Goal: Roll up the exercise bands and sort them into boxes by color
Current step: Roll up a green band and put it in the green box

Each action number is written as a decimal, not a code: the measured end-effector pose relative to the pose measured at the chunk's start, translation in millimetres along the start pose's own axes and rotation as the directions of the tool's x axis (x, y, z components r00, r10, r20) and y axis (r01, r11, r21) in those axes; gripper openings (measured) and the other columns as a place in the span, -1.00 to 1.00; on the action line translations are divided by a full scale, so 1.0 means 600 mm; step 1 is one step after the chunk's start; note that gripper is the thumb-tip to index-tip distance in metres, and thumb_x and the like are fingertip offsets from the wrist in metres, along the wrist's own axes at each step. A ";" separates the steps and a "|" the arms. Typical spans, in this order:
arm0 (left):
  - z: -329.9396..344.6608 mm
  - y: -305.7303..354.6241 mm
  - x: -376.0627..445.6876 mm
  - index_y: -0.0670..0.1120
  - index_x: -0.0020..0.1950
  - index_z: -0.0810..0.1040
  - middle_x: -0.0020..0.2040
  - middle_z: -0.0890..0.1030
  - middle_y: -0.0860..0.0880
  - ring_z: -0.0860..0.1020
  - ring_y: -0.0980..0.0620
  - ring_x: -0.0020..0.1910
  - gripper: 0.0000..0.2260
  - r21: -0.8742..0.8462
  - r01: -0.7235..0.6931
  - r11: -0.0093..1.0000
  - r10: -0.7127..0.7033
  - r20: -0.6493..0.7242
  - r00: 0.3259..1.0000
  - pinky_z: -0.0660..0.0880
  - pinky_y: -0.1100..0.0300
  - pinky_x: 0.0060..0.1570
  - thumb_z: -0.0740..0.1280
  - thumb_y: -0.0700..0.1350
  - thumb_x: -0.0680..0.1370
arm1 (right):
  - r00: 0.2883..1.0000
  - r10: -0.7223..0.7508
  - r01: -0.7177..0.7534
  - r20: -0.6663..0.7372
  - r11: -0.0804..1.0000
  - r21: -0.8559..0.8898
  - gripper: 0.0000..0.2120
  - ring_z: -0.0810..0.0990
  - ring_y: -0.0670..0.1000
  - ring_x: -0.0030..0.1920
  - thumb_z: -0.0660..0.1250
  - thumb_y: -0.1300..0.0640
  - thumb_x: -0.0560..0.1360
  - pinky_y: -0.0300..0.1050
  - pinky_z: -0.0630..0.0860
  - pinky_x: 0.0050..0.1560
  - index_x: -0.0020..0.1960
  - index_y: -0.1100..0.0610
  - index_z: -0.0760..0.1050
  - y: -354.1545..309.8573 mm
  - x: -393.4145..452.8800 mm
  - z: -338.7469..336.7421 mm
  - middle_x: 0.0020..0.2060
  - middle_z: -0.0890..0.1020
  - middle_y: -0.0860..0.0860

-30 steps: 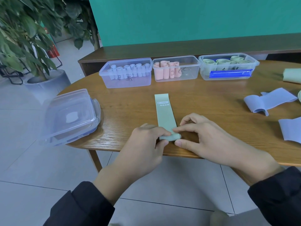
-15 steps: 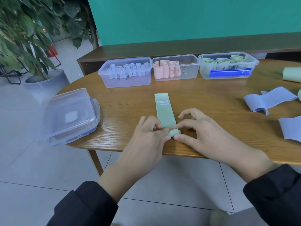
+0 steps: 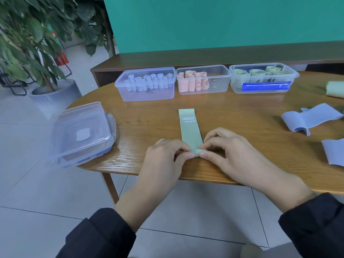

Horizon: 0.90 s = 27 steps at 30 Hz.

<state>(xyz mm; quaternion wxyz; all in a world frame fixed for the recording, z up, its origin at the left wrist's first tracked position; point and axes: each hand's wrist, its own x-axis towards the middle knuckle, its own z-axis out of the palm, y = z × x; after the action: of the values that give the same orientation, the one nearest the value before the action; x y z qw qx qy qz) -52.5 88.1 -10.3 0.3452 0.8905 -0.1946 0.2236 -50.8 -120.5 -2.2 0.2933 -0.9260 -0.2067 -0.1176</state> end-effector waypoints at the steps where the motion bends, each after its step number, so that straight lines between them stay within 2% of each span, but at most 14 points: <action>1: 0.000 -0.004 0.001 0.00 -0.07 0.72 -0.24 0.56 0.28 0.51 0.15 -0.12 -0.94 0.031 -0.024 0.999 0.023 0.010 1.000 0.36 0.47 -0.08 0.54 -0.07 0.49 | 1.000 0.002 -0.003 -0.005 1.000 -0.008 -0.75 0.50 -0.16 0.13 0.30 -0.16 0.55 0.00 0.52 0.15 0.09 -0.09 0.66 -0.001 0.001 0.001 0.06 0.49 -0.25; 5: 0.004 -0.021 0.006 -0.05 0.10 0.71 -0.04 0.69 0.07 0.50 0.09 -0.02 -0.82 0.120 -0.072 0.990 0.064 0.072 0.995 0.29 0.49 -0.02 0.51 -0.05 0.51 | 0.999 0.036 -0.035 0.006 0.991 -0.129 -0.69 0.41 -0.14 0.21 0.22 -0.14 0.62 -0.03 0.53 0.12 0.21 -0.09 0.65 -0.006 0.006 0.004 0.20 0.46 -0.19; 9: 0.009 -0.025 0.012 -0.10 0.11 0.72 -0.03 0.69 -0.01 0.53 -0.02 -0.04 -0.83 0.144 -0.120 0.982 0.110 0.079 0.991 0.33 0.36 -0.01 0.46 -0.10 0.55 | 0.997 0.036 -0.044 -0.069 0.992 -0.121 -0.74 0.41 -0.05 0.19 0.24 -0.06 0.64 -0.02 0.51 0.11 0.22 -0.08 0.65 -0.009 0.015 0.013 0.27 0.46 -0.13; 11: 0.009 -0.029 0.017 -0.09 0.11 0.72 -0.05 0.67 -0.01 0.52 -0.06 -0.04 -0.83 0.159 -0.136 0.978 0.122 0.095 0.988 0.37 0.28 -0.02 0.41 -0.08 0.58 | 0.991 -0.015 0.005 -0.132 0.997 -0.075 -0.82 0.49 0.00 0.13 0.30 0.07 0.63 -0.03 0.52 0.09 0.13 -0.03 0.66 -0.008 0.019 0.024 0.18 0.53 -0.10; 14: 0.006 -0.031 0.023 -0.05 0.15 0.72 0.02 0.66 0.01 0.49 -0.05 0.04 -0.81 0.156 -0.116 0.981 0.098 0.120 0.988 0.33 0.33 0.05 0.39 -0.06 0.60 | 0.988 -0.045 0.037 -0.148 0.998 -0.050 -0.87 0.53 0.04 0.06 0.32 0.16 0.62 -0.05 0.49 0.08 0.07 0.03 0.64 -0.005 0.023 0.034 0.03 0.60 -0.10; 18: 0.008 -0.032 0.028 0.02 0.18 0.72 0.11 0.62 0.00 0.46 -0.04 0.14 -0.79 0.136 -0.069 0.988 0.050 0.140 0.989 0.24 0.36 0.10 0.34 0.00 0.64 | 0.997 -0.018 0.015 -0.078 0.999 -0.036 -0.81 0.46 -0.05 0.12 0.33 0.02 0.61 -0.10 0.46 0.15 0.17 0.00 0.63 0.001 0.021 0.028 0.09 0.60 -0.16; 22: 0.006 -0.022 0.030 0.00 0.26 0.68 0.19 0.61 0.02 0.49 0.02 0.23 -0.75 0.077 0.016 0.997 -0.024 0.097 0.995 0.24 0.44 0.15 0.41 -0.01 0.60 | 0.998 -0.006 0.004 -0.059 0.999 -0.033 -0.76 0.46 -0.07 0.16 0.41 0.06 0.57 -0.08 0.46 0.20 0.22 -0.01 0.62 0.006 0.025 0.027 0.12 0.59 -0.16; 24: 0.003 -0.017 0.029 0.02 0.27 0.67 0.17 0.61 0.09 0.52 0.12 0.17 -0.70 0.023 0.058 0.998 -0.059 0.069 0.996 0.36 0.40 0.16 0.48 -0.02 0.54 | 0.997 -0.008 0.007 -0.074 1.000 -0.024 -0.78 0.49 -0.04 0.15 0.42 0.09 0.56 -0.06 0.47 0.21 0.21 0.00 0.64 0.008 0.029 0.029 0.10 0.60 -0.15; 27: 0.005 -0.012 0.027 0.00 0.10 0.71 -0.01 0.61 0.17 0.57 0.15 0.01 -0.77 0.003 0.019 1.000 -0.019 0.039 0.999 0.47 0.33 0.08 0.56 -0.11 0.46 | 0.998 -0.010 0.009 -0.068 1.000 -0.023 -0.78 0.50 -0.04 0.15 0.41 0.09 0.57 -0.05 0.47 0.21 0.21 0.01 0.64 0.010 0.033 0.031 0.07 0.60 -0.14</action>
<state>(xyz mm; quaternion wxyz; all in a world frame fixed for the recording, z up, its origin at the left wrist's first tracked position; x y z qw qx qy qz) -34.5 87.9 -7.5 0.3422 0.8970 -0.1926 0.2031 -28.5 -107.8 -13.2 0.2890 -0.9237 -0.1997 -0.1528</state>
